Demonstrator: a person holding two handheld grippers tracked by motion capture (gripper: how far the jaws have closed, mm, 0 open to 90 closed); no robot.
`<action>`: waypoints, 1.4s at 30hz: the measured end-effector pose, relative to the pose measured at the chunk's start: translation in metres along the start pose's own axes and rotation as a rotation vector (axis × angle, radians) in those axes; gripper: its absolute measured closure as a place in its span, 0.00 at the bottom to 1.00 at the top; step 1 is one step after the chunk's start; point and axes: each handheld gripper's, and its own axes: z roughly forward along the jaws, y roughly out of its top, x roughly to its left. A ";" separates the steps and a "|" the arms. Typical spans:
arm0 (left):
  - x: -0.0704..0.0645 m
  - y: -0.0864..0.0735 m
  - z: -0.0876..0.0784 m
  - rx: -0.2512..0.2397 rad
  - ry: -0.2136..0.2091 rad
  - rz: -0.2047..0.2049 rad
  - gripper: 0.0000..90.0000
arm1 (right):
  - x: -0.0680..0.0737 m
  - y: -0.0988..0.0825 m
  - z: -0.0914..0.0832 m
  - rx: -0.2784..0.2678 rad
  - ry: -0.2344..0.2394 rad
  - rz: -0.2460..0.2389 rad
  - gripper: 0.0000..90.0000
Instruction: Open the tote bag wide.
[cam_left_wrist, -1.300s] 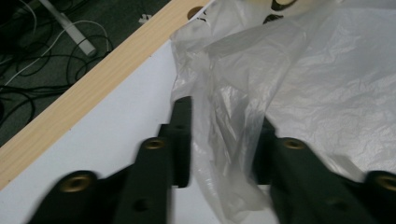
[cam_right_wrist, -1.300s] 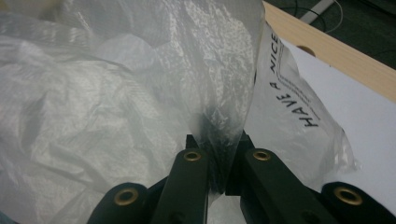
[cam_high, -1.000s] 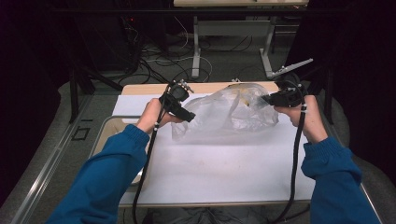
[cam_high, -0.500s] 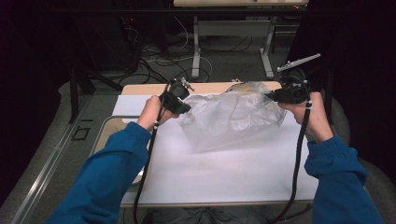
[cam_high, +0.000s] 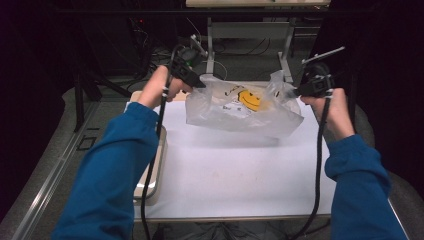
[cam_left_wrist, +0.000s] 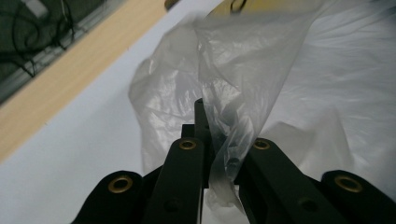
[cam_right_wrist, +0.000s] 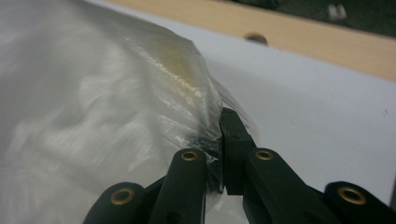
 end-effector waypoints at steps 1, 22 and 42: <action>0.002 -0.003 0.016 0.009 0.011 -0.029 0.99 | -0.005 -0.003 0.015 0.041 -0.023 0.017 0.99; -0.003 -0.050 0.170 0.156 0.299 0.047 0.92 | -0.026 -0.086 0.164 0.308 -0.173 -0.047 0.95; -0.017 -0.046 0.155 0.078 0.252 0.019 0.98 | -0.004 -0.052 0.079 0.087 0.033 -0.055 0.32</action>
